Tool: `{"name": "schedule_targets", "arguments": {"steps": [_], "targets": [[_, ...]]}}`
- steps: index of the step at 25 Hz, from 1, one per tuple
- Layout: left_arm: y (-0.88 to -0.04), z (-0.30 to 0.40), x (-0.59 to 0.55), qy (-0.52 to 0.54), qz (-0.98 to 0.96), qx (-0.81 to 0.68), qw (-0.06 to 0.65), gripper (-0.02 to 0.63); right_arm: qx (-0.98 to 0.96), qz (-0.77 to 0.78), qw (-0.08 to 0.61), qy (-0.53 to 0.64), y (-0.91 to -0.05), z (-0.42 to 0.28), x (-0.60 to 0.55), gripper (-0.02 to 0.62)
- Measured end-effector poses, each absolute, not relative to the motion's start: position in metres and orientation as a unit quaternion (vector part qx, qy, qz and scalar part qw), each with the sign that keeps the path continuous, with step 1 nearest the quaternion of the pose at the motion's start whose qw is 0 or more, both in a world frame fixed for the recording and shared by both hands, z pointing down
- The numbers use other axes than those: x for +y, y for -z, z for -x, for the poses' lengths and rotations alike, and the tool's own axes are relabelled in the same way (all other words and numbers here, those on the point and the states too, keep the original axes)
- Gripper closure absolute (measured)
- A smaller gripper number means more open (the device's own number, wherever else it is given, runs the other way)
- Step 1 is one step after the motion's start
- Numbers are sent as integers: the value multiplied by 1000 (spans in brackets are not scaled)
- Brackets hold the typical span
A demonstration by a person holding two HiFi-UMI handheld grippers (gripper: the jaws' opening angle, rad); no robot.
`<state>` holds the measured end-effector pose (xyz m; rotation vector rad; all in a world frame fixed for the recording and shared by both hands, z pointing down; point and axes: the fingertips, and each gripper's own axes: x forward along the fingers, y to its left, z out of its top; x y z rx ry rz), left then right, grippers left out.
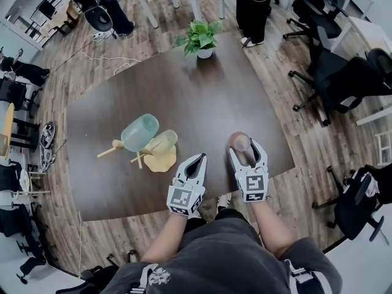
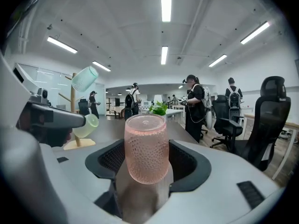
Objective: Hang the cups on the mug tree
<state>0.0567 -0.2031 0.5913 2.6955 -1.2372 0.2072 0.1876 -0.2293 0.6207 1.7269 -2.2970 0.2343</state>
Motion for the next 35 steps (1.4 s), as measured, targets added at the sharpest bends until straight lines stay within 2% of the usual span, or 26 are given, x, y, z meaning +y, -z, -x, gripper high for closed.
{"name": "schedule_targets", "arguments": {"steps": [11,19,35], "targets": [[-564,8,-166,-39,-900,-426,86,601,-802,-588,102,-39,-561,-137,-196,285],[-545,60,-152,-38,-893,-446,48,601,-809,-583,78,-11,-523,-94,-178,285],[-523,151,-126,-8,-875,-483,35,601,-841,-534,77,41,-484,20,-156,285]]}}
